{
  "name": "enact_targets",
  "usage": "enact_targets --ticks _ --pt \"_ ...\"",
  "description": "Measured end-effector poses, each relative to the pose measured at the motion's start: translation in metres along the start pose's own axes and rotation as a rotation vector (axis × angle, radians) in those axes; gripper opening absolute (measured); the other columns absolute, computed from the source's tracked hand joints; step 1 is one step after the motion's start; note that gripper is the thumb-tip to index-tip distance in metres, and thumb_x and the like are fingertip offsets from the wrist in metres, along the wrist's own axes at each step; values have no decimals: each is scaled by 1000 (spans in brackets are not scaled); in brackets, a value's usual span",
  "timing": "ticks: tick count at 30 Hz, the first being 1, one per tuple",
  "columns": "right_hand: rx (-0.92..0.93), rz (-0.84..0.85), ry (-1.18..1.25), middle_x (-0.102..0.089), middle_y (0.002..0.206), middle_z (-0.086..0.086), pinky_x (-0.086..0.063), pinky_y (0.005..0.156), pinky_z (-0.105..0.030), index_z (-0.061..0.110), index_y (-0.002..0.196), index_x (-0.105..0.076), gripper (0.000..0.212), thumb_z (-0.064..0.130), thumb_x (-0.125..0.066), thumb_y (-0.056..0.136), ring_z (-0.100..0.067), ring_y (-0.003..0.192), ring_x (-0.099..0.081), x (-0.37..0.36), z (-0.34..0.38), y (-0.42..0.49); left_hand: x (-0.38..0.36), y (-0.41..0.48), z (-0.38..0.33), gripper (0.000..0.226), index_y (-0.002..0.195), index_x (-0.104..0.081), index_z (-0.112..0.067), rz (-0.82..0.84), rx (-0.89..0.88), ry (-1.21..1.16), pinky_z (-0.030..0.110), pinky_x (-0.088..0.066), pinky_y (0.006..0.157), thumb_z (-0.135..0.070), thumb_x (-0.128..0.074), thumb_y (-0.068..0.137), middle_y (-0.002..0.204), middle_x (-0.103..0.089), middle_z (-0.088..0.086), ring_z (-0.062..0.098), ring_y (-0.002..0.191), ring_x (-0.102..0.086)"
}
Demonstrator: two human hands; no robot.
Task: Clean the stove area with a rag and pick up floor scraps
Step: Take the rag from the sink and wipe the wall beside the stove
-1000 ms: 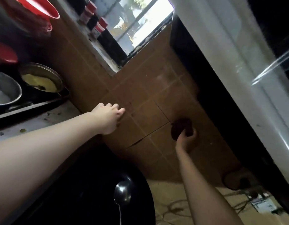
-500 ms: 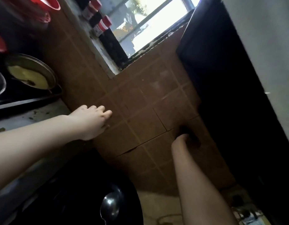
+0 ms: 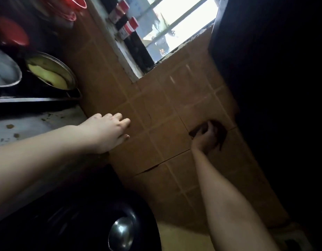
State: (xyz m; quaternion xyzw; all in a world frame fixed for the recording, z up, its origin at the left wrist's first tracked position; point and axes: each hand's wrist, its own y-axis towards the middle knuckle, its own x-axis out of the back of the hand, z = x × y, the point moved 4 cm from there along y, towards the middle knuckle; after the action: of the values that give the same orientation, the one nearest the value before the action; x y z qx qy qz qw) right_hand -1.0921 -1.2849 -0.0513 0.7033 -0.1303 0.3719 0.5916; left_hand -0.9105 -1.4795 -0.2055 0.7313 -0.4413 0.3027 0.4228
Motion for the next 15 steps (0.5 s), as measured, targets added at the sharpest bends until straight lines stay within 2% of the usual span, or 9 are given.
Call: enact_targets --ticks 3,6,11,15 --pt "318 239 -267 -38 147 -7 -31 105 -36 15 140 -43 44 6 -41 97 -30 132 -34 -20 -12 -6 -2 -4 -15 45 131 -35 -23 20 8 1 39 -43 91 -51 -29 96 129 -44 3 24 118 -51" --pt "430 354 -381 -34 150 -6 -36 101 -41 17 143 -37 49 4 -41 96 -32 132 -33 -21 -49 -20 -4 -5 -40 47 135 -32 -27 58 -29 -28 38 -42 92 -52 -29 96 132 -42 3 25 119 -50" --pt "421 372 -425 -37 148 -7 -41 96 -40 17 143 -37 52 5 -46 94 -32 131 -37 8 -127 -47 -7 -4 -76 45 134 -33 -32 85 -52 -102 38 -40 95 -53 -30 95 133 -40 0 24 120 -48" --pt "300 428 -443 -28 154 -6 -36 105 -41 17 146 -33 57 0 -44 93 -27 139 -30 37 -201 -67 -13 -6 -88 47 137 -28 -32 136 -47 -130 37 -40 96 -53 -29 95 136 -38 0 23 122 -46"
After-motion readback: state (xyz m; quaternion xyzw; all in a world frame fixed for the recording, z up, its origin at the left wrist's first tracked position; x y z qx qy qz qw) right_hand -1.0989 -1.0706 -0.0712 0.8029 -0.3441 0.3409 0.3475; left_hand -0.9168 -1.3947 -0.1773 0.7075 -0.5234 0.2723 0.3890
